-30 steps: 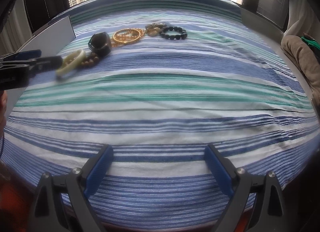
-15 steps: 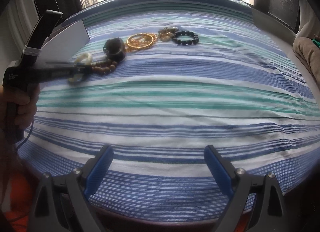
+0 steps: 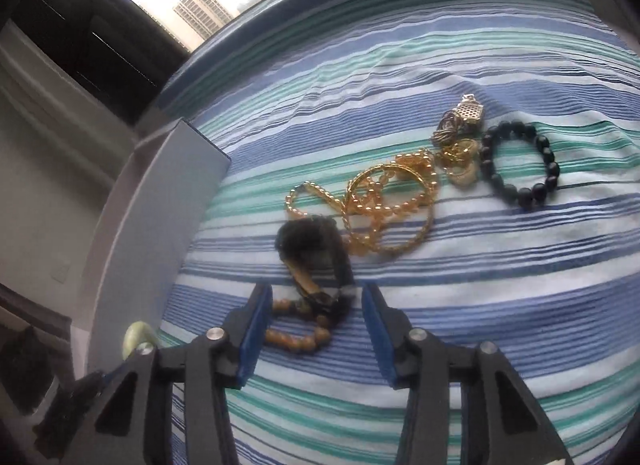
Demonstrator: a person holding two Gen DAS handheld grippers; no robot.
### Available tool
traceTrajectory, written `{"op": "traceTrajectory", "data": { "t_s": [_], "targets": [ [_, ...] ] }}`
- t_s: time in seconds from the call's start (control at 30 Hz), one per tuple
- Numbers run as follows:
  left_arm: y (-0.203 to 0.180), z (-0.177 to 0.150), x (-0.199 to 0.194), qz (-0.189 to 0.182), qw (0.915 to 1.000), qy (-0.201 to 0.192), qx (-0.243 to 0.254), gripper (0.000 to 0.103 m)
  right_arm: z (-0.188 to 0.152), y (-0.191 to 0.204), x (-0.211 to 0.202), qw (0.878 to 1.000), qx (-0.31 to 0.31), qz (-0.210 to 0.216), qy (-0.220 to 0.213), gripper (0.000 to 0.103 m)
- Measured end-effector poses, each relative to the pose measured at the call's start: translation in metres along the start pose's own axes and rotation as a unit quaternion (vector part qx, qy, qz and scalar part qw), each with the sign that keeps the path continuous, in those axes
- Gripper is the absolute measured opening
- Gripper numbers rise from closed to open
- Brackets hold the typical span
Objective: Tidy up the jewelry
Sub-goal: 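Grasp the black watch with the right tool while the left tool lifts the bangle, then carry the bangle and watch into the white box and open both tools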
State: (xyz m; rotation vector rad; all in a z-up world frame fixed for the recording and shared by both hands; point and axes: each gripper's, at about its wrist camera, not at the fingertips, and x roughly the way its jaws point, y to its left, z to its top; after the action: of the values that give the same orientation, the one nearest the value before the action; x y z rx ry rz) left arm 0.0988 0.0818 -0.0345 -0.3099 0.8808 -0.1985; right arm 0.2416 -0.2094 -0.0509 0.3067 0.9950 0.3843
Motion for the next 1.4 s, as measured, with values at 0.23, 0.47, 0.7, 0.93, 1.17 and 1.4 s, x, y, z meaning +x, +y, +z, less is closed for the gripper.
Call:
{"op": "traceTrajectory", "data": {
  "t_s": [0.23, 0.47, 0.7, 0.93, 1.17, 1.4],
  "targets": [
    [0.001, -0.012, -0.034, -0.007, 0.9999, -0.013, 0.007, 0.009, 0.001, 0.011, 0.018, 0.997, -0.026, -0.075, -0.002, 0.006],
    [0.015, -0.01, -0.106, -0.02, 0.9987, -0.047, -0.005, 0.009, -0.008, 0.051, -0.054, 0.993, -0.087, -0.052, -0.067, 0.006],
    [0.087, 0.007, -0.161, 0.094, 0.9898, -0.092, -0.055, 0.009, -0.007, 0.166, -0.067, 0.98, -0.181, 0.049, -0.07, 0.006],
    [0.175, 0.019, -0.126, 0.192, 0.9735, -0.052, -0.113, 0.009, -0.005, 0.269, 0.007, 0.964, -0.253, 0.079, -0.018, 0.006],
    [0.202, 0.014, -0.094, 0.228, 0.9673, -0.005, -0.111, 0.009, -0.017, 0.332, 0.085, 0.951, -0.302, 0.06, 0.028, 0.006],
    [0.178, 0.007, -0.104, 0.273, 0.9584, -0.036, -0.075, 0.067, -0.025, 0.318, 0.088, 0.96, -0.275, 0.045, -0.009, 0.051]
  ]
}}
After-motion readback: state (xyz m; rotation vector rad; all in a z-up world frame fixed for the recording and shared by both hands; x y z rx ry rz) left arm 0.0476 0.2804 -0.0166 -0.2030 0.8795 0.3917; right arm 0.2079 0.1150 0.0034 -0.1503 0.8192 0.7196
